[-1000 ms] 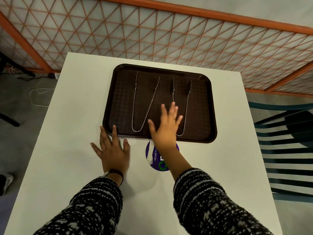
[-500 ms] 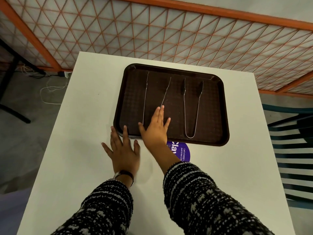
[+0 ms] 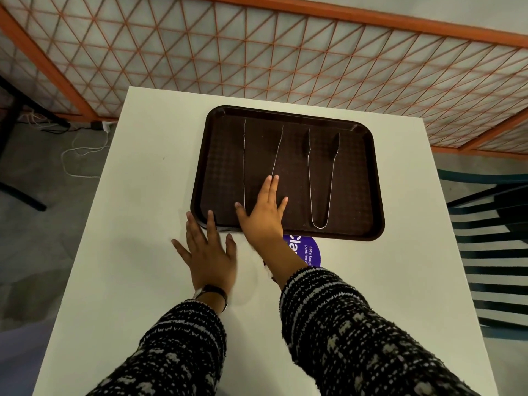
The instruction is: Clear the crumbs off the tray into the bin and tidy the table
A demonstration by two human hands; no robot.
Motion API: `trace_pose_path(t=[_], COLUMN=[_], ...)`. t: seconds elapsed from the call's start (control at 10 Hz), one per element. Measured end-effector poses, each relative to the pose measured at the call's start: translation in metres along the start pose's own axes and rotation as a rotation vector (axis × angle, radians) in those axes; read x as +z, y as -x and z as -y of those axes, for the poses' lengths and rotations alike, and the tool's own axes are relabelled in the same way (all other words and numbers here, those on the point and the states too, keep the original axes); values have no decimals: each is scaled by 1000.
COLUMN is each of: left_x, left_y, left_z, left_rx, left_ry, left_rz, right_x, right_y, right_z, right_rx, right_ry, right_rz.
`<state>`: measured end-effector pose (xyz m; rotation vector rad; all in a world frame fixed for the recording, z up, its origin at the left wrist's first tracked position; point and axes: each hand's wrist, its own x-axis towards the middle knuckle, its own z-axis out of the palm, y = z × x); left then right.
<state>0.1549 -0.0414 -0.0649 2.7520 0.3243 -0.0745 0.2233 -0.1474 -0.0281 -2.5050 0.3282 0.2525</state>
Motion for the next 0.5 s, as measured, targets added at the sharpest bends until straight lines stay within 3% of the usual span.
trace_pose_path(t=[0.1,0.2,0.3,0.4,0.5], left_x=[-5,-17,-45,-86,-138], left_y=[-1,4,-3,-24,-52], left_z=[-3,-2,3,-5,-22], left_rx=[-6,-68,134,574,742], left_ry=[32,154,209,117,-82], left_rz=[20,-7,65,340,472], right_x=[-12,-45,-97,-149,-192], right_y=[5,21,35,45,57], right_z=[-3,-17,-33,-34,-22], right_rx=[-53,-232,-423,-389,-374], right_ry=[-7,147,330,352,431], right_rz=[2,134,309,303,215])
